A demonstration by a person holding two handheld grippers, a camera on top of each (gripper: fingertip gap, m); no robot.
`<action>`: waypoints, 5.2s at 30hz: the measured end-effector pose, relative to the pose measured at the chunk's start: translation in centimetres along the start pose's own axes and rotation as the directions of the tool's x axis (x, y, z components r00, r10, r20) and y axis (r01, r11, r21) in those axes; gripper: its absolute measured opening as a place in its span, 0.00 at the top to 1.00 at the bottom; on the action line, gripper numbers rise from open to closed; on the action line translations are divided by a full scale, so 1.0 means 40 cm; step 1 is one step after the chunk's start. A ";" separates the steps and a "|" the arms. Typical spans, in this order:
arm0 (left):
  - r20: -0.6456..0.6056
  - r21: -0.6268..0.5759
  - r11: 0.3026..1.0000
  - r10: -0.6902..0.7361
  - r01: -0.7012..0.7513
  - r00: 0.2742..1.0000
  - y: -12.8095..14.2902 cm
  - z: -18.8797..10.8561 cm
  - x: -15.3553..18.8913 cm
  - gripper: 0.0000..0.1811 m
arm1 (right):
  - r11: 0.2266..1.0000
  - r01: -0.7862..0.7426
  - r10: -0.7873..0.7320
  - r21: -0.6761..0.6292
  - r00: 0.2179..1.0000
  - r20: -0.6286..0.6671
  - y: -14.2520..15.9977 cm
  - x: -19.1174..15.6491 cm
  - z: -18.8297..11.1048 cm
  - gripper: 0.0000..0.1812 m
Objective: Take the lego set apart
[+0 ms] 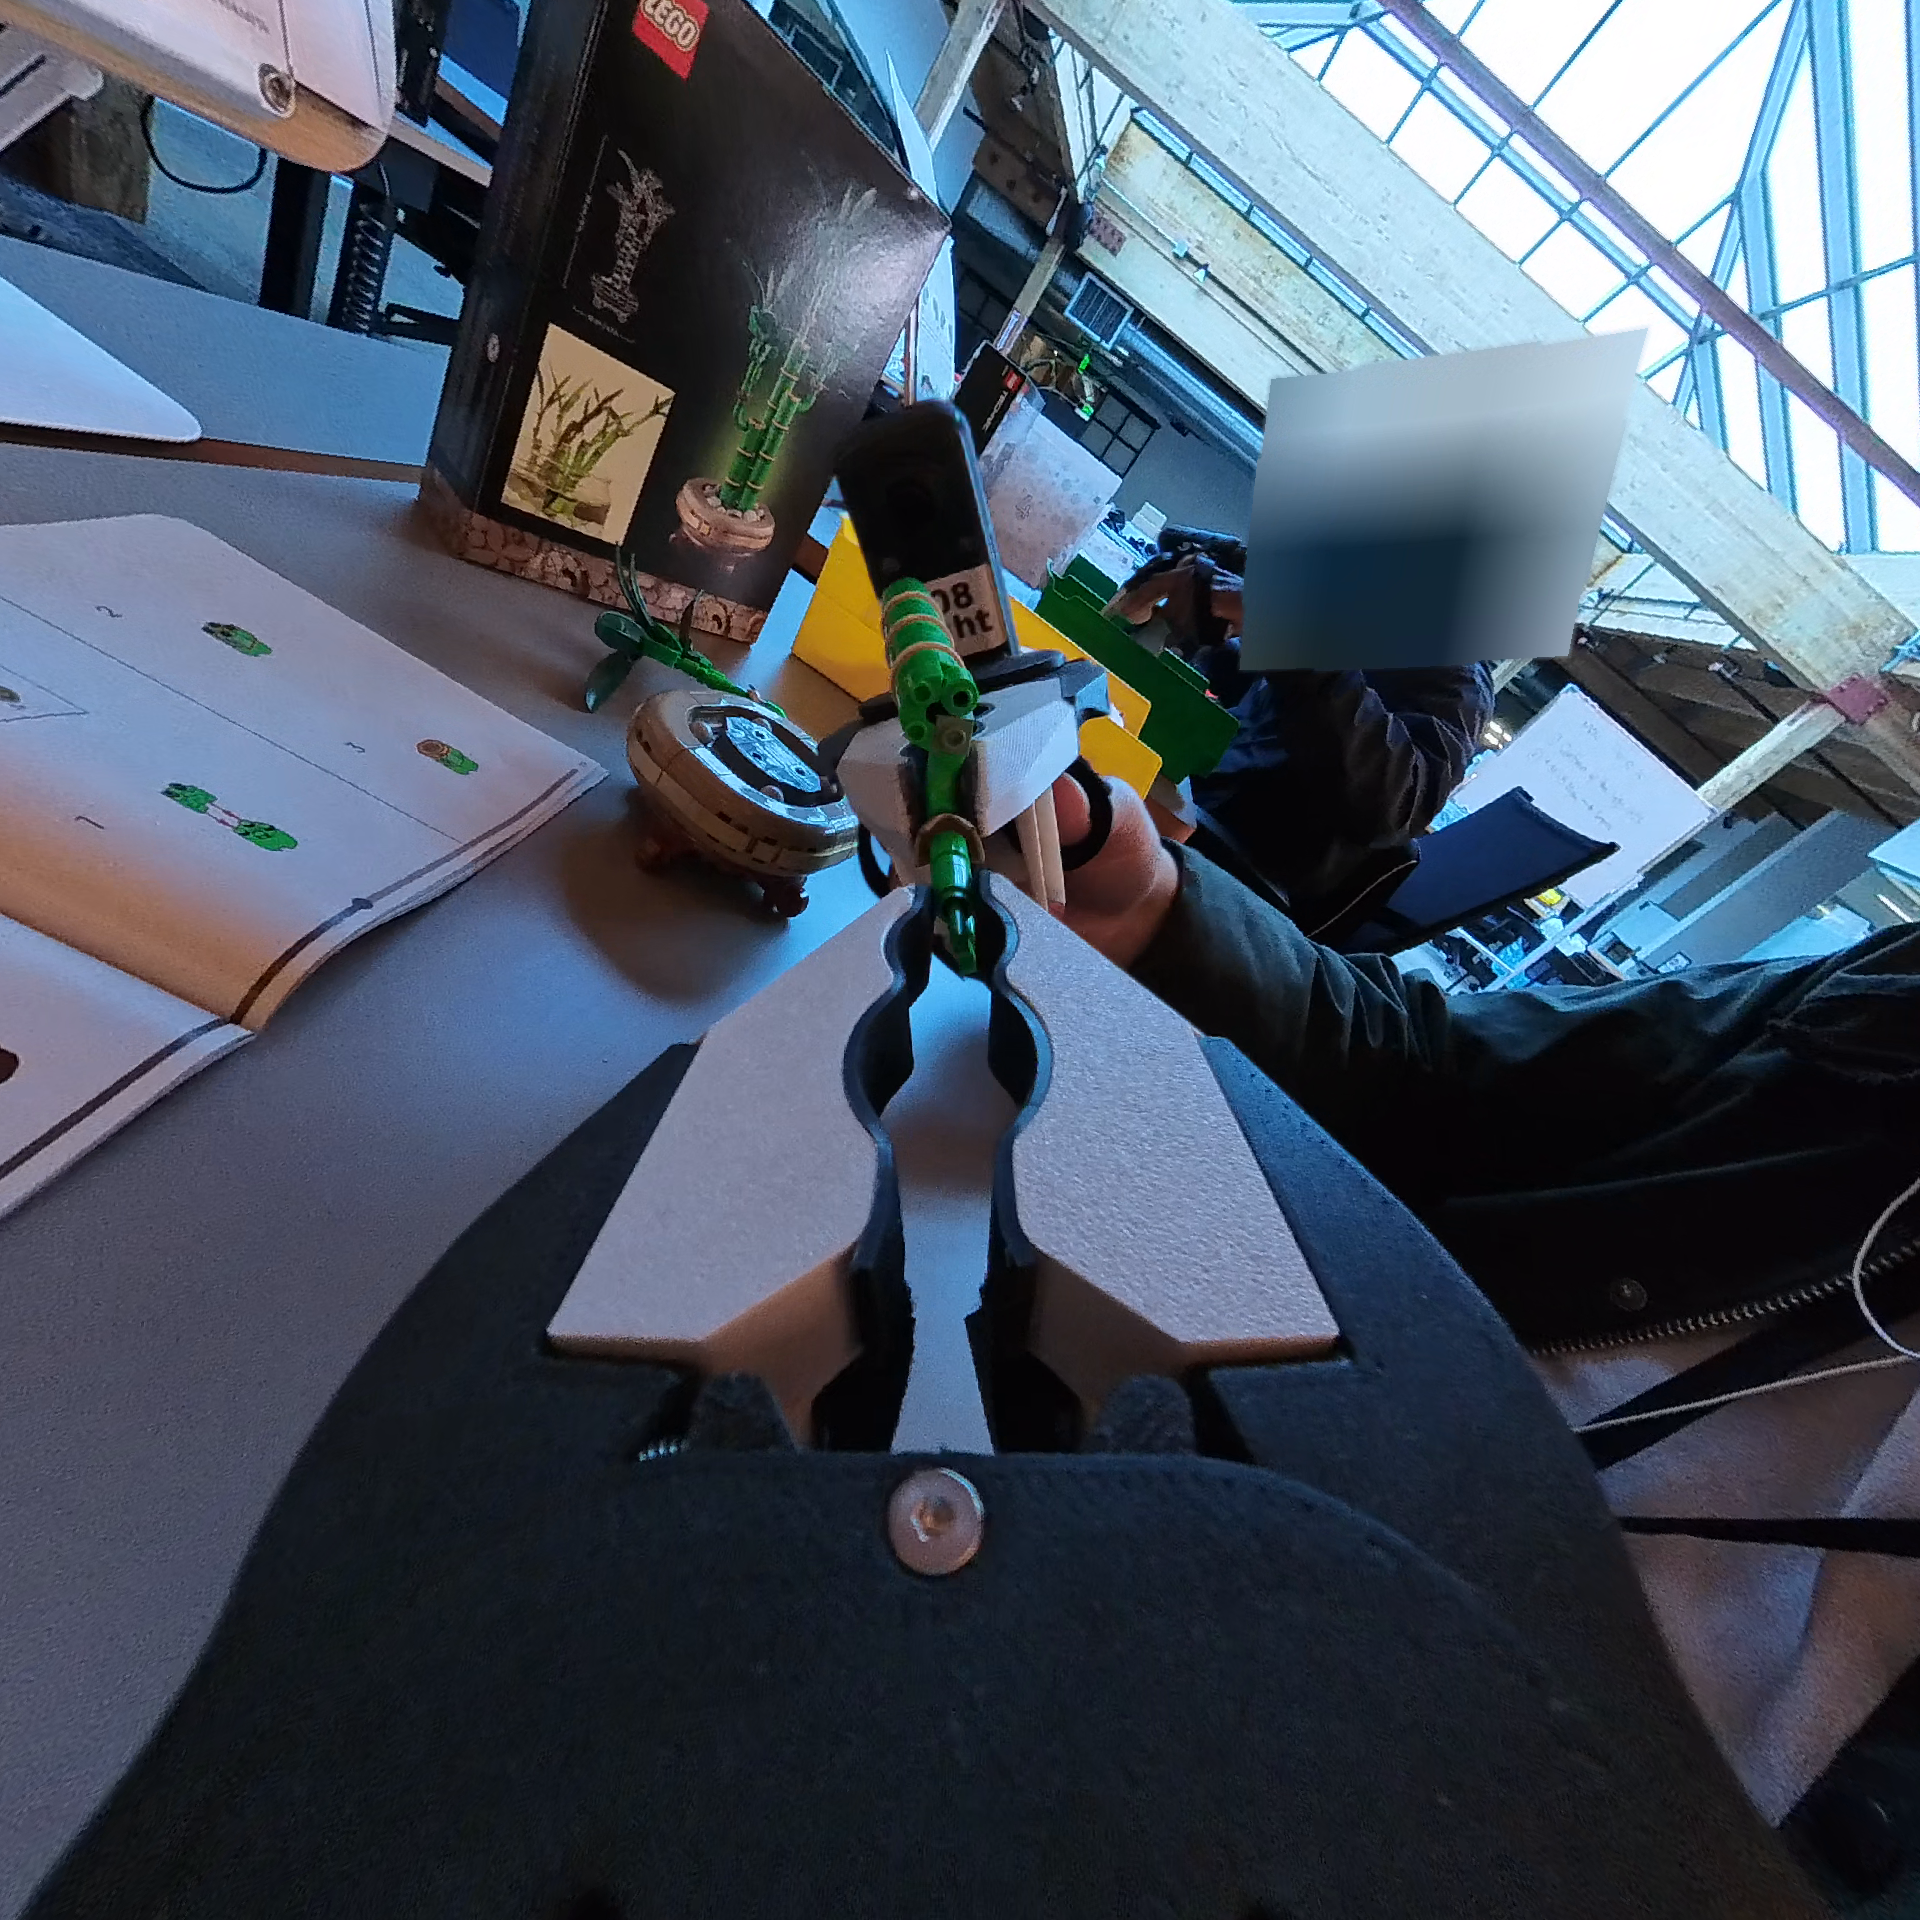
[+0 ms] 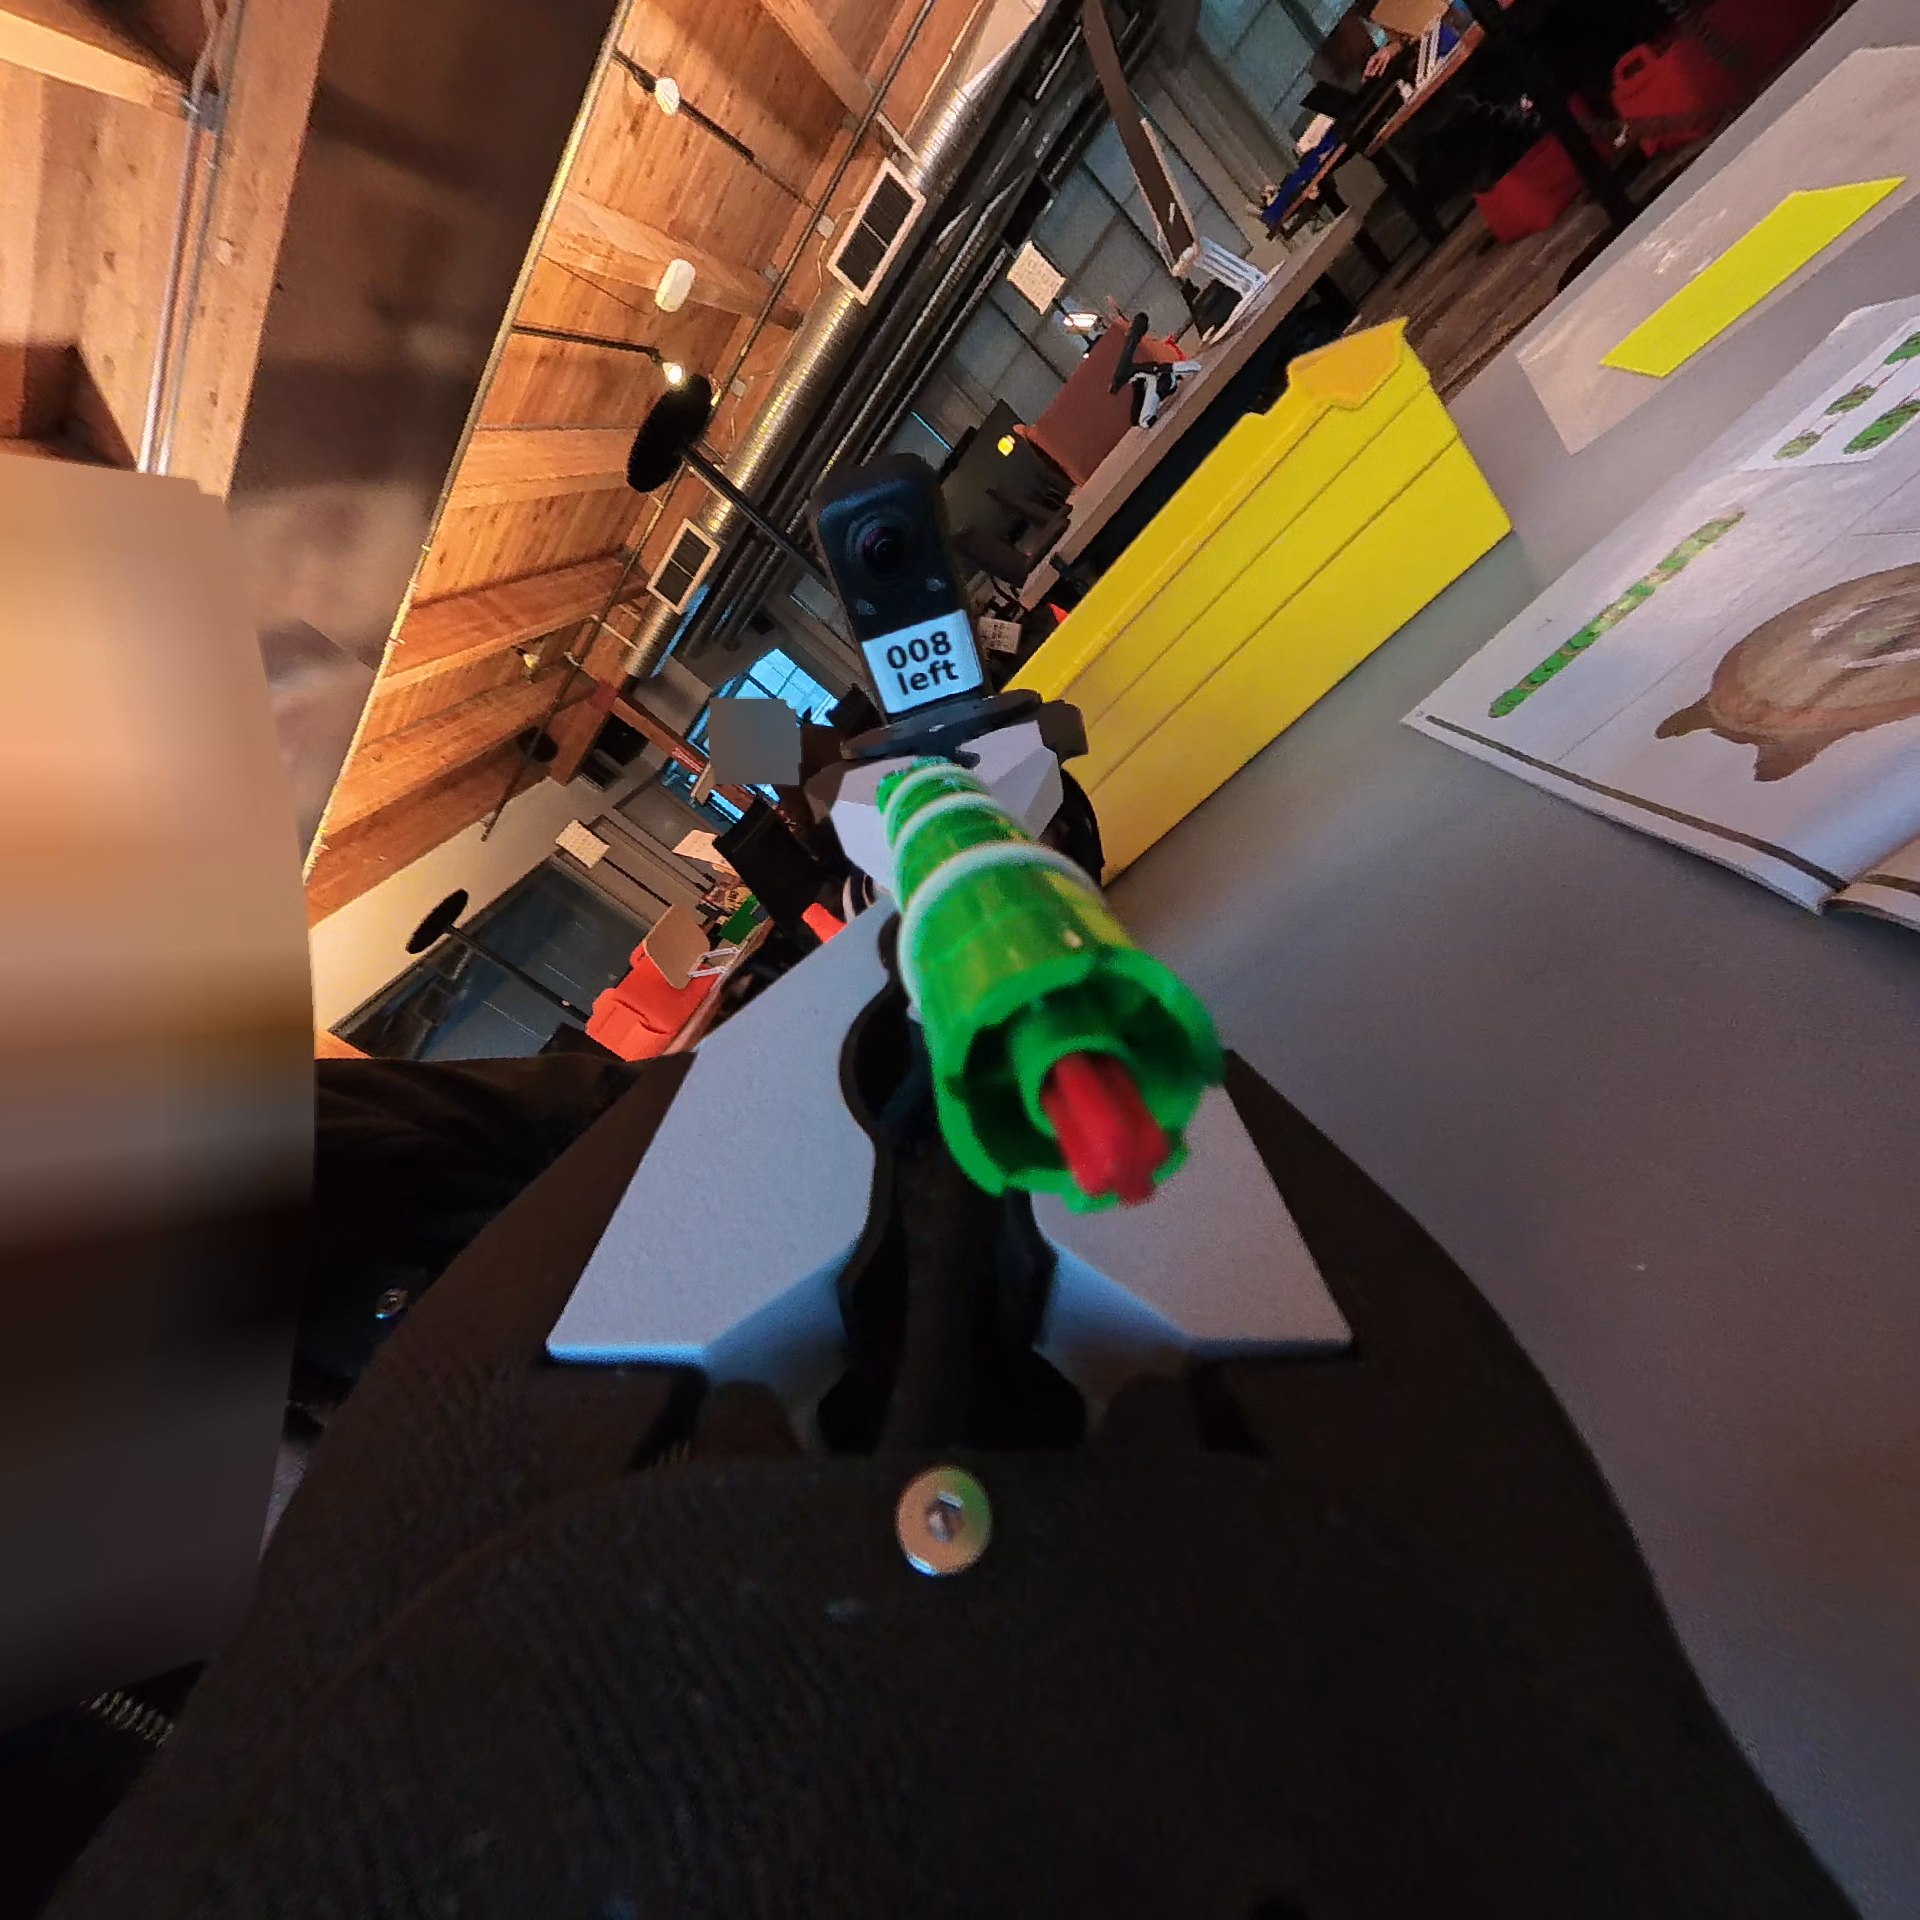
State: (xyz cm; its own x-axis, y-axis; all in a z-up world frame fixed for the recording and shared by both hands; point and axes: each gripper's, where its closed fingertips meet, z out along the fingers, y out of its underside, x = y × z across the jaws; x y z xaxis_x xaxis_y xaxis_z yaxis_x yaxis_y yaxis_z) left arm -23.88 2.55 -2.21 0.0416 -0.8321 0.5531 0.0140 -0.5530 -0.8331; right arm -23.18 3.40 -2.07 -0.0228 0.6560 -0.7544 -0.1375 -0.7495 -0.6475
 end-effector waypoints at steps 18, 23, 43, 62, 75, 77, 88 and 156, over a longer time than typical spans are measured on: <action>-0.054 -0.039 0.999 -0.035 0.033 0.998 0.013 0.000 0.002 0.97 | 0.998 0.009 -0.009 -0.069 1.000 -0.002 0.018 -0.001 -0.011 0.97; -0.092 0.024 0.995 -0.094 0.097 0.991 -0.005 -0.010 -0.009 0.85 | 0.999 0.017 -0.015 -0.040 0.999 0.034 0.008 -0.014 -0.014 0.97; -0.024 -0.113 0.994 0.014 -0.017 1.000 0.046 0.012 -0.009 0.97 | 0.991 0.031 -0.034 -0.133 0.999 -0.027 0.042 0.017 -0.004 0.96; -0.109 -0.004 0.998 -0.068 0.068 0.992 -0.012 -0.061 -0.008 0.97 | 0.813 -0.184 0.096 -0.553 0.978 -0.185 0.282 0.084 0.002 0.97; 0.023 -0.137 0.989 0.058 -0.054 0.998 0.039 -0.040 -0.033 0.97 | 0.788 -0.115 -0.174 -0.605 0.901 -0.397 0.225 0.152 -0.134 0.87; 0.037 -0.178 0.981 0.079 -0.071 0.996 0.058 -0.032 -0.036 0.97 | 0.835 0.086 -0.316 -0.544 0.883 -0.346 0.147 0.130 -0.117 0.87; -0.066 -0.299 0.953 0.028 -0.047 0.997 0.128 0.009 0.010 0.97 | 0.492 0.727 -0.840 -0.478 0.541 -0.042 0.140 0.018 0.031 0.88; -0.092 -0.297 0.944 0.123 -0.145 0.988 0.124 0.000 0.029 1.00 | 0.642 0.650 -0.724 -0.406 0.688 -0.042 0.121 0.008 -0.005 0.85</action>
State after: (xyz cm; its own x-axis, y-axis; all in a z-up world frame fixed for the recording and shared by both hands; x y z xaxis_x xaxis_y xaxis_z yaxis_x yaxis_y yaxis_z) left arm -23.75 -1.14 -5.69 -0.0489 -0.8941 0.4451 -0.2900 -0.4137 -0.8630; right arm -23.65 -0.02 -5.48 0.1260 0.9905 -0.0547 0.2992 -0.0905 -0.9499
